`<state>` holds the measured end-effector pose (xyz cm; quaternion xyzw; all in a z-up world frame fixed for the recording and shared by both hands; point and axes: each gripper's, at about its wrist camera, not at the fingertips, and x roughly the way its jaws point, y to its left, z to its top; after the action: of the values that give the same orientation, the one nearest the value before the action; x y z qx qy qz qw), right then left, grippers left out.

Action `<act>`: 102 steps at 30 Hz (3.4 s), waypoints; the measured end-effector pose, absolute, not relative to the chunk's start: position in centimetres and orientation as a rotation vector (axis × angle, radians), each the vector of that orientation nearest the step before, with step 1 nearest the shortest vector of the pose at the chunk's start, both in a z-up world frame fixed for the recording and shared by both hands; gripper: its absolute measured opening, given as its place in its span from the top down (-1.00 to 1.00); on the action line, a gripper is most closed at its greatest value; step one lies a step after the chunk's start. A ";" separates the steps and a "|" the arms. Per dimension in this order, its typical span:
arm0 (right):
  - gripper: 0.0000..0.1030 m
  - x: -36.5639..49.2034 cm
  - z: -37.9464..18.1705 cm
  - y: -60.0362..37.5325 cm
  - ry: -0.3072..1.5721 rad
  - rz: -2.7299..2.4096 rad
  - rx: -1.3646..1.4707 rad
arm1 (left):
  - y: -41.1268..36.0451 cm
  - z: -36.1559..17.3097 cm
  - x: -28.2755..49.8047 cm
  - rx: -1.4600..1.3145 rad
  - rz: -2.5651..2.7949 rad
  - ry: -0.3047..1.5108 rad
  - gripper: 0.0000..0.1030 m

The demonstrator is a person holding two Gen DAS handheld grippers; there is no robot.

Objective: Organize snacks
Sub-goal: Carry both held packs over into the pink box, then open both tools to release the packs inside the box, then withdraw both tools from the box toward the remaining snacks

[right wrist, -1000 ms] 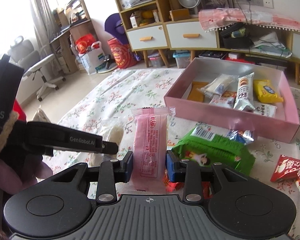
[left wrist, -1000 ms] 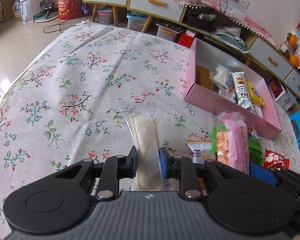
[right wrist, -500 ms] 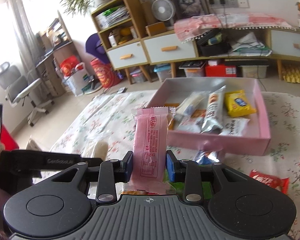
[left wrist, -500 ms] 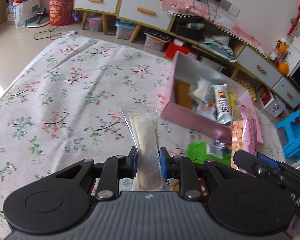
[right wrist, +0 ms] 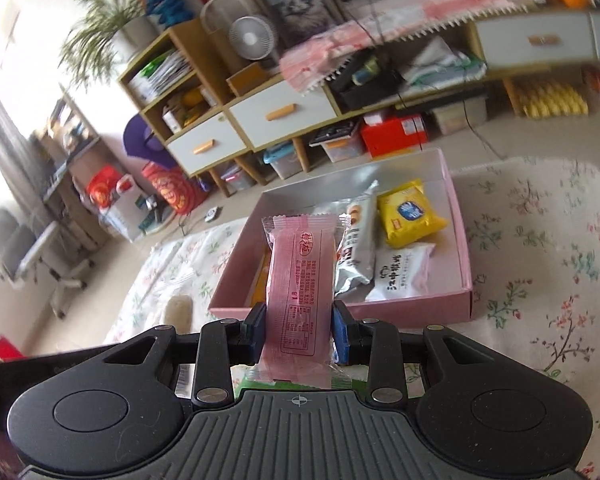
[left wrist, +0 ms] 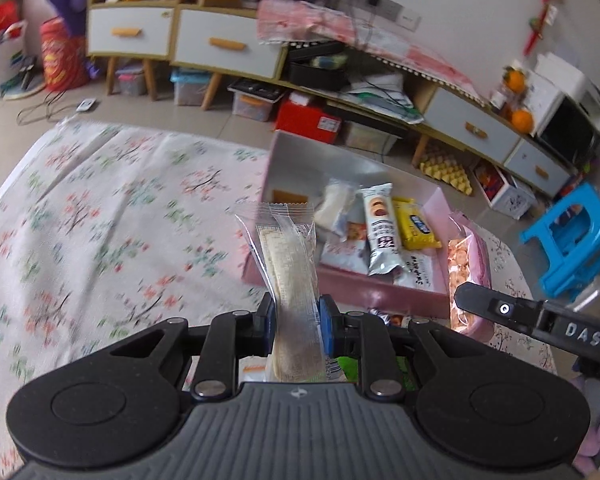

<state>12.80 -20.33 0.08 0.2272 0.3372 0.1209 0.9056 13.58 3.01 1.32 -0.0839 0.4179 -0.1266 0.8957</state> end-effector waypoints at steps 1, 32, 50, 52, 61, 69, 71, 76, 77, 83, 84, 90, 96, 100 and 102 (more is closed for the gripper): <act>0.37 13.0 -0.1 -20.9 0.702 0.257 0.501 | 2.6 1.3 14.0 -0.168 -0.266 0.870 0.61; 0.37 19.8 -3.0 -25.4 0.752 0.119 0.483 | -1.7 -1.5 22.2 0.077 -0.273 0.825 0.60; -0.07 20.5 -3.1 -25.0 0.776 0.110 0.451 | -2.5 -1.9 22.3 0.149 -0.253 0.779 -0.07; -0.08 20.5 -2.9 -25.1 0.772 0.116 0.456 | -2.6 -1.9 22.3 0.154 -0.257 0.780 -0.08; -0.21 19.7 -1.8 -24.7 0.772 0.114 0.452 | -2.8 -1.1 21.2 0.177 -0.270 0.772 -0.34; -0.33 17.9 0.3 -24.2 0.759 0.117 0.436 | -2.1 -0.3 19.1 0.149 -0.277 0.781 -0.48; -0.35 17.4 0.8 -24.0 0.759 0.119 0.433 | -2.0 0.0 18.7 0.148 -0.273 0.784 -0.52; -0.42 16.1 1.7 -23.2 0.755 0.131 0.419 | -1.2 0.8 17.6 0.128 -0.261 0.788 -0.66; -0.42 15.8 1.8 -23.1 0.757 0.134 0.417 | -1.1 0.9 17.4 0.125 -0.259 0.789 -0.70; -0.43 14.3 2.2 -22.3 0.768 0.153 0.403 | -0.3 1.4 16.1 0.102 -0.259 0.812 -0.84; -0.43 14.0 2.3 -22.2 0.770 0.157 0.402 | 0.0 1.5 15.8 0.098 -0.261 0.817 -0.86; -0.52 12.4 2.7 -21.4 0.781 0.176 0.383 | 0.9 1.6 14.5 0.068 -0.270 0.831 -0.95; -0.53 11.1 2.7 -20.7 0.794 0.191 0.364 | 2.1 1.4 12.9 0.062 -0.263 0.843 -0.99; -0.63 10.2 2.3 -20.2 0.798 0.209 0.346 | 2.6 1.2 12.1 0.056 -0.258 0.851 -0.99; -0.65 9.7 2.0 -20.1 0.796 0.226 0.357 | 2.9 1.0 11.5 0.057 -0.254 0.850 -0.99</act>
<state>9.74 -20.08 1.95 0.1723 0.3848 0.1094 0.9002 11.55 2.88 1.00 0.0274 0.4112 -0.1231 0.9028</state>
